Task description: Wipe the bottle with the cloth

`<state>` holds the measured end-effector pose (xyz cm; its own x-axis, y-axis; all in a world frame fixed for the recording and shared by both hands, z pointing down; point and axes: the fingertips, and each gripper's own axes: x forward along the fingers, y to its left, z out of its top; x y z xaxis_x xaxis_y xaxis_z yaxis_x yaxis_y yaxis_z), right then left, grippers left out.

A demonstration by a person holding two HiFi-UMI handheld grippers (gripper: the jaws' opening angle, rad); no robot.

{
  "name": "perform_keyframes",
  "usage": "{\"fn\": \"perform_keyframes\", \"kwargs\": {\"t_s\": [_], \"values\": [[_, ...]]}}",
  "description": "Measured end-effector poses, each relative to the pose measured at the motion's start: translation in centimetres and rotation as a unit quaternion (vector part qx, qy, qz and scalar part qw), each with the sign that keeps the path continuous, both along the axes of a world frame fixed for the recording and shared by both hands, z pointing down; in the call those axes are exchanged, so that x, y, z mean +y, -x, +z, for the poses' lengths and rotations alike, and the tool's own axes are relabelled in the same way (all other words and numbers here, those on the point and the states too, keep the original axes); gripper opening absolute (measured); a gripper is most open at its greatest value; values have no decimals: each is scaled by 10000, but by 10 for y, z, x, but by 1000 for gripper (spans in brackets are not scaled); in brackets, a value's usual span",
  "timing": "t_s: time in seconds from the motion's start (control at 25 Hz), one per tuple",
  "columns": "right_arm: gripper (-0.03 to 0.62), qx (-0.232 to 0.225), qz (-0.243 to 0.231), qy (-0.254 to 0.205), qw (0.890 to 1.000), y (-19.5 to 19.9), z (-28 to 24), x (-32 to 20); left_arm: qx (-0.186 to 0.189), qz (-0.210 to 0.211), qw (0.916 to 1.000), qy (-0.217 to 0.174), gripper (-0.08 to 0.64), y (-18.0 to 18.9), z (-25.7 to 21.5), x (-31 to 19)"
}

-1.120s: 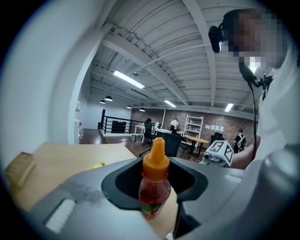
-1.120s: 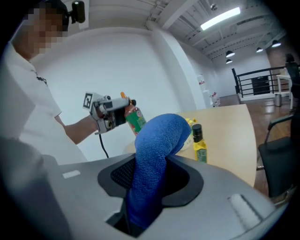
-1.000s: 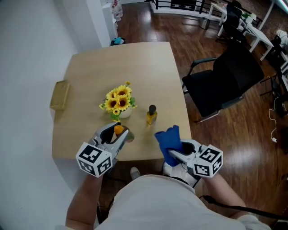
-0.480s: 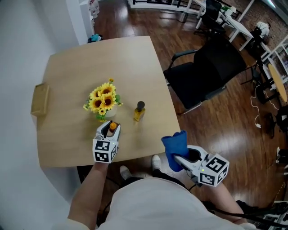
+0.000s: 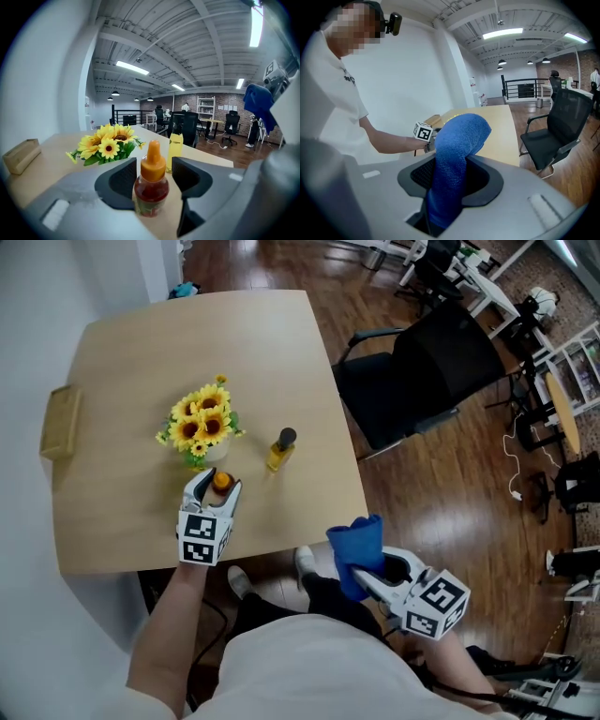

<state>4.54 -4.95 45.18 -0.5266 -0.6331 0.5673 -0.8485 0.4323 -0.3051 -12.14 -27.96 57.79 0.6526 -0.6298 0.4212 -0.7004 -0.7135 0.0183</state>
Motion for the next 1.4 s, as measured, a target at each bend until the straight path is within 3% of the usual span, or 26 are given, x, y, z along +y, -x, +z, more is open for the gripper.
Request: {"fn": "perform_keyframes", "kwargs": {"t_s": [0.16, 0.32, 0.48, 0.64, 0.76, 0.96, 1.4], "values": [[151, -65, -225, -237, 9994, -7, -6, -4, -273, -167, 9988, -365, 278, 11, -29, 12], [152, -125, -866, -531, 9947, -30, -11, -6, -315, -515, 9963, -616, 276, 18, -68, 62], [152, -40, -1863, -896, 9784, -68, -5, -6, -130, -1250, 9913, -382, 272, 8, -84, 135], [152, -249, -2607, -1033, 9596, -111, 1, 5, 232, -2214, 9746, -263, 250, -29, -108, 220], [152, -449, -3113, -989, 9441, -129, 3, 20, 350, -2565, 9655, -270, 250, -73, -127, 277], [152, -660, -3658, -1074, 9221, -133, -5, 52, 612, -2626, 9628, -165, 242, -132, -148, 349], [152, -813, -3649, -1267, 9188, -138, -37, 193, 975, -2389, 9651, -444, 242, -161, -178, 478]]}}
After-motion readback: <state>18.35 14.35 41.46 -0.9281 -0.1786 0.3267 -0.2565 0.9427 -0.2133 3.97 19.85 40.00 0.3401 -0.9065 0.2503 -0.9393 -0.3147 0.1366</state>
